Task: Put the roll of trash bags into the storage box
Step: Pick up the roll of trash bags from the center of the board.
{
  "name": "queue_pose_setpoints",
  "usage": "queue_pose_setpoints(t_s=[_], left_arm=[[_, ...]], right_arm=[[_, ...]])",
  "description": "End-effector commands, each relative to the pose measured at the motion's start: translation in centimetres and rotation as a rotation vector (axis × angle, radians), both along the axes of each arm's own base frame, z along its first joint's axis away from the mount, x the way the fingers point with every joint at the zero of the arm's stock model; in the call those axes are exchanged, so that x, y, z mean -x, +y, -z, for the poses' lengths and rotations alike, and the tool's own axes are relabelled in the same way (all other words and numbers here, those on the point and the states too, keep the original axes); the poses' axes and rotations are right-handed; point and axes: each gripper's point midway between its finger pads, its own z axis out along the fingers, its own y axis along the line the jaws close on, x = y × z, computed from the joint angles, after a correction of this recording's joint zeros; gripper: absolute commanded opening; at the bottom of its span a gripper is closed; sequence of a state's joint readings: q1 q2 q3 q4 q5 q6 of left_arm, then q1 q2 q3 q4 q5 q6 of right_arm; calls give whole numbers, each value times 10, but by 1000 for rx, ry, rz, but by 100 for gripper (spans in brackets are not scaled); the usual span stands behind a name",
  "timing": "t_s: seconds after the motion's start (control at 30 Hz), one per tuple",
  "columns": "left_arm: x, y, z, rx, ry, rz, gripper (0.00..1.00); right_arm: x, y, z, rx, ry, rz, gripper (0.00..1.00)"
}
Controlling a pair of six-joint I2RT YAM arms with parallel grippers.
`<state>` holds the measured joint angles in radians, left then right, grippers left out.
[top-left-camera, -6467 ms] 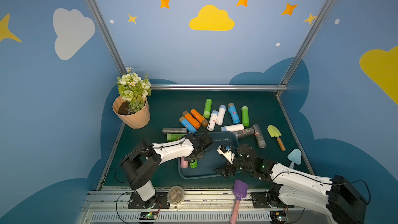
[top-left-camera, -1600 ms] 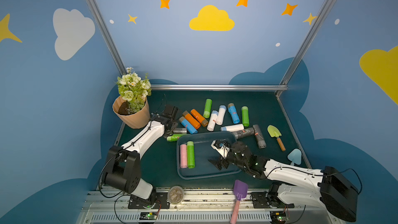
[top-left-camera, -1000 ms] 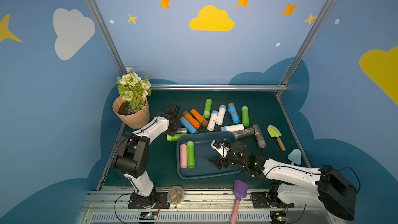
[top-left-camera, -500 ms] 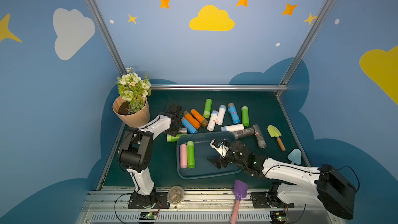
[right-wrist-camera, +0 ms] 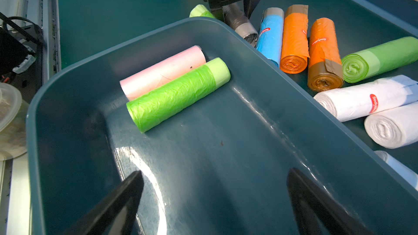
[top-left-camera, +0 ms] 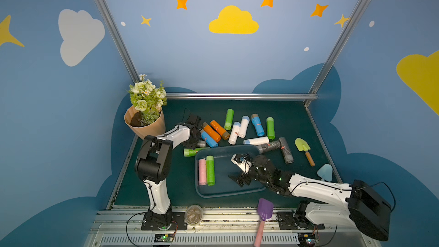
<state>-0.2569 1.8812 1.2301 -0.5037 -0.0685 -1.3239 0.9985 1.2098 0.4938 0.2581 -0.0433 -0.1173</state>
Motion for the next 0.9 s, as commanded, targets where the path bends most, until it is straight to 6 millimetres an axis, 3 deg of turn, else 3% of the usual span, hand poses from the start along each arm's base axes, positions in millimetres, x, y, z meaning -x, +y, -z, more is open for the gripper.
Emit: queue_pose_setpoints(t_s=[0.0, 0.3, 0.5, 0.87], left_arm=[[-1, 13, -11, -49, -31, -29, 44], [-4, 27, -56, -151, -127, 35, 40], [6, 26, -76, -208, -160, 90, 40], [39, -3, -137, -330, -254, 278, 41]], right_arm=[[-1, 8, -14, -27, -21, -15, 97], [-3, 7, -15, -24, -30, -11, 97], [-2, 5, -16, -34, -32, -4, 97], [-7, -3, -22, -62, -28, 34, 97]])
